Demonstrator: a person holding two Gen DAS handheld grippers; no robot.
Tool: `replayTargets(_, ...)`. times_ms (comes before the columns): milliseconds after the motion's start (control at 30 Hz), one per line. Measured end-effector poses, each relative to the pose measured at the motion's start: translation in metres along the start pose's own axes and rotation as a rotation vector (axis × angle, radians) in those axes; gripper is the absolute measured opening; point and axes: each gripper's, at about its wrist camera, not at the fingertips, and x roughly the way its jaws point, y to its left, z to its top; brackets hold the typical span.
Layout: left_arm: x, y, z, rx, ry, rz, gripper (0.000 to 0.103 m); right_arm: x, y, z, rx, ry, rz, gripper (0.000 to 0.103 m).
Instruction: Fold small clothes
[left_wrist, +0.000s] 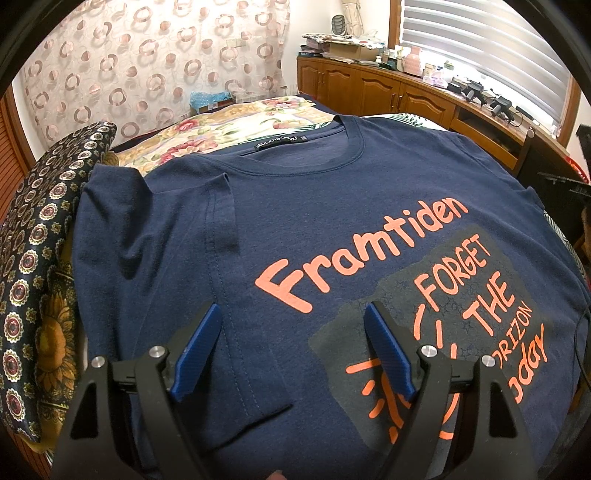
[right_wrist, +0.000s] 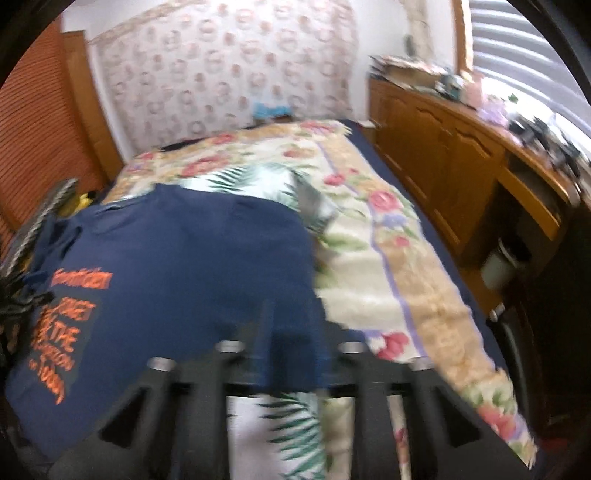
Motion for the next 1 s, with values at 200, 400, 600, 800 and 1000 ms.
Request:
replayTargets(200, 0.0, 0.0, 0.0, 0.0, 0.0, 0.0, 0.08, 0.022, -0.039, -0.013, 0.18, 0.074, 0.053, 0.056)
replayTargets(400, 0.0, 0.0, 0.0, 0.0, 0.0, 0.0, 0.081, 0.028, -0.052, -0.022, 0.294, 0.129, 0.155, 0.053)
replayTargets(600, 0.0, 0.0, 0.0, 0.0, 0.0, 0.0, 0.08, 0.013, -0.036, -0.017, 0.209, 0.084, 0.138, 0.009)
replayTargets(800, -0.001, -0.001, 0.0, -0.001, 0.001, 0.008, 0.08, -0.008, -0.009, 0.011, 0.104, -0.016, 0.14, 0.005)
replayTargets(1000, -0.017, 0.005, -0.003, -0.041, -0.035, 0.022, 0.08, -0.009, 0.055, 0.036, -0.038, -0.05, 0.23, 0.005)
